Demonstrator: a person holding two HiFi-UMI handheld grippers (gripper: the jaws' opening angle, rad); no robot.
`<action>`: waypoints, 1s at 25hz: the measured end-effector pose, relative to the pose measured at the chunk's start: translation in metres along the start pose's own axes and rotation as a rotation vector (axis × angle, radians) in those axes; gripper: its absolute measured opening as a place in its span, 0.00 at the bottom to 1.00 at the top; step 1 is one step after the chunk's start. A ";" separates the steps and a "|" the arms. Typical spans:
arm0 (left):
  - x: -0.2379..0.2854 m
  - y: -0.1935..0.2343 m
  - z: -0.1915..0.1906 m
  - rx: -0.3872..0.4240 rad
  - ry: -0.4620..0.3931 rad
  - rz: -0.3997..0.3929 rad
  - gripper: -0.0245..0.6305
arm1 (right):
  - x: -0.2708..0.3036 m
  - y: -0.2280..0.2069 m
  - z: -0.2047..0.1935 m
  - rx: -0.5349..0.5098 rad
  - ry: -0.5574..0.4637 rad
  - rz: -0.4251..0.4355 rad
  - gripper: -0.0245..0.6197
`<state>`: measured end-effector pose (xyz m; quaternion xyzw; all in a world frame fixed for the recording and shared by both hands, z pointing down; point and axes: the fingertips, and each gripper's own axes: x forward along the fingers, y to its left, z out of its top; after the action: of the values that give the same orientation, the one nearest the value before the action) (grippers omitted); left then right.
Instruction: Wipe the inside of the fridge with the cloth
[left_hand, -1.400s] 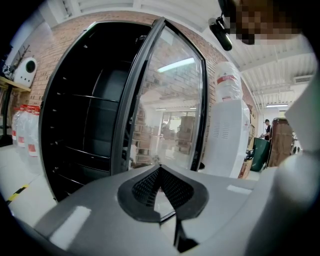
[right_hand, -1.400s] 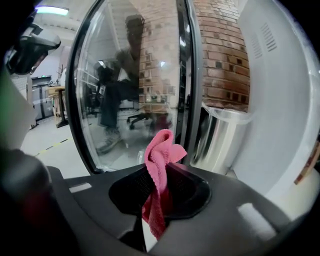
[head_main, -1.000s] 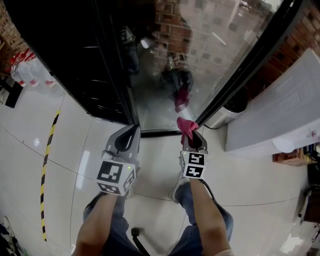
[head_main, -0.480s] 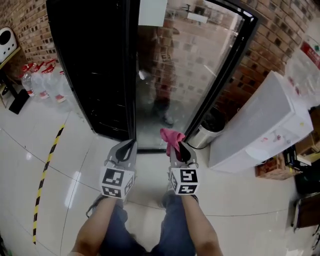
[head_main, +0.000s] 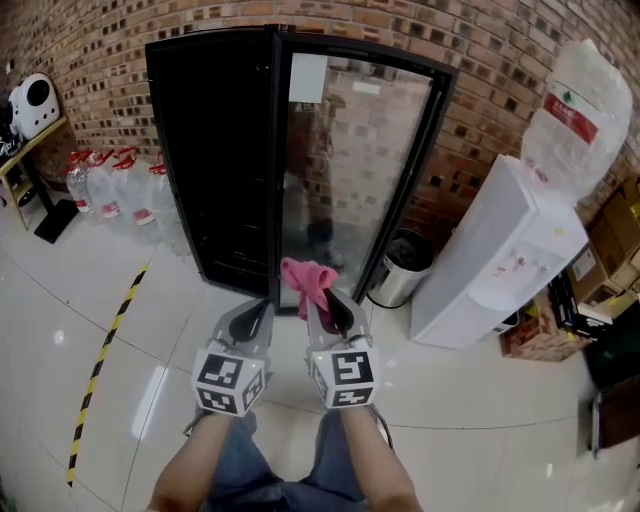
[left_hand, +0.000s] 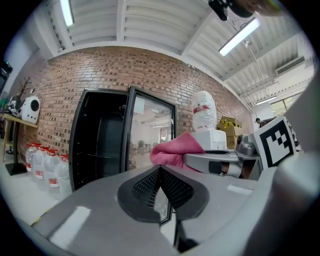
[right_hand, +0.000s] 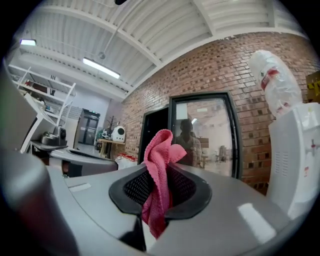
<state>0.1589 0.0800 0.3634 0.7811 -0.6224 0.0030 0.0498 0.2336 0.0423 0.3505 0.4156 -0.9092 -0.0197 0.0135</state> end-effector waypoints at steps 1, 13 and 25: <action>-0.012 -0.004 0.003 -0.008 -0.005 0.004 0.03 | -0.011 0.009 0.008 0.001 -0.010 0.006 0.15; -0.127 -0.057 0.034 -0.015 -0.043 0.016 0.03 | -0.126 0.091 0.047 0.035 -0.029 0.011 0.13; -0.169 -0.081 0.035 0.001 -0.038 -0.007 0.03 | -0.166 0.103 0.052 0.053 -0.013 -0.019 0.13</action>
<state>0.1980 0.2590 0.3114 0.7832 -0.6205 -0.0121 0.0377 0.2619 0.2361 0.3018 0.4244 -0.9055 0.0016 -0.0034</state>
